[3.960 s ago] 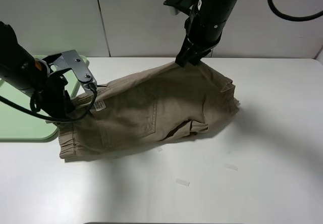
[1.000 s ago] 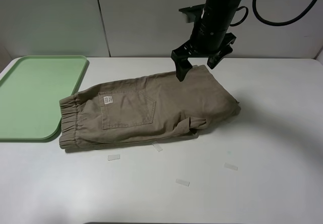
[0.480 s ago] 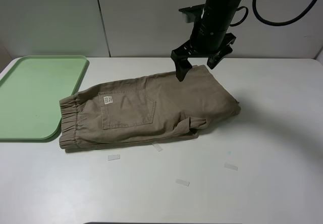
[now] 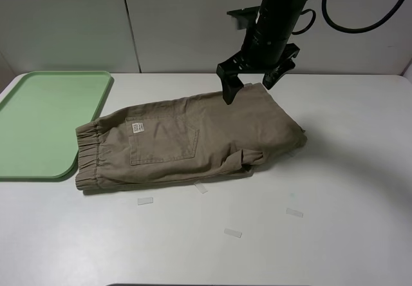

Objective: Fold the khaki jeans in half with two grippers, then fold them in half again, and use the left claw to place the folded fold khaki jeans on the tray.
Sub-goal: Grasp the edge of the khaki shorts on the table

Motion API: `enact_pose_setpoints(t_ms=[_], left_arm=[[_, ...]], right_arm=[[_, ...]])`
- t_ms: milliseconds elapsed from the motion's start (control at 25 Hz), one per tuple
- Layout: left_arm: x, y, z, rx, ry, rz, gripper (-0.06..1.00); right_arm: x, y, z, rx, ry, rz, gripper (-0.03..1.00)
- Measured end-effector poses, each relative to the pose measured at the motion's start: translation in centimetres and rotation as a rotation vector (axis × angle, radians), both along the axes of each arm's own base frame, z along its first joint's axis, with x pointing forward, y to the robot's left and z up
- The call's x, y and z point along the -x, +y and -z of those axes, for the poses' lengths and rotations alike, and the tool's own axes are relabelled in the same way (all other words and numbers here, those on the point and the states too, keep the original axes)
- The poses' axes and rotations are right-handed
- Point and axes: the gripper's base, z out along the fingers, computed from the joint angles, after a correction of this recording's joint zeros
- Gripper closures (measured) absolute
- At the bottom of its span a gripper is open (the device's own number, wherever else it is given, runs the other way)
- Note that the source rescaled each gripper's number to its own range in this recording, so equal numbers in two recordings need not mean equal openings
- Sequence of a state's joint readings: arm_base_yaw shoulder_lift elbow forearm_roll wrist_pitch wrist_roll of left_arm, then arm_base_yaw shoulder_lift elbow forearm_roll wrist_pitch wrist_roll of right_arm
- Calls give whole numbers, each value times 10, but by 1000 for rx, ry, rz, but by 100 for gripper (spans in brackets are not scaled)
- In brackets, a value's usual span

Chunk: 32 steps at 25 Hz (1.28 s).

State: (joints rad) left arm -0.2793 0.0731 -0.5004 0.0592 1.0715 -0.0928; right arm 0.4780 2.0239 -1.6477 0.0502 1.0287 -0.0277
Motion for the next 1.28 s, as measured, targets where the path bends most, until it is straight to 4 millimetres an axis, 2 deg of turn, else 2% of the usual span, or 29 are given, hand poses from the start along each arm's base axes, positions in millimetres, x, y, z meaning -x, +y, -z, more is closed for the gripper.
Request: enact_pose_setpoints(t_ms=[760,1000,1280], left_arm=[[-1,0,1,-8,-1,-8,7],[0,0,1,-9,-1,-186,7],[0,-1,1,-9,0,-383,7]], right_arm=[[-1,0,0,-6,-6,1,-3],[-2,1,6,-1,8,2,-3],[-5,3,23,16,41,2,-3]])
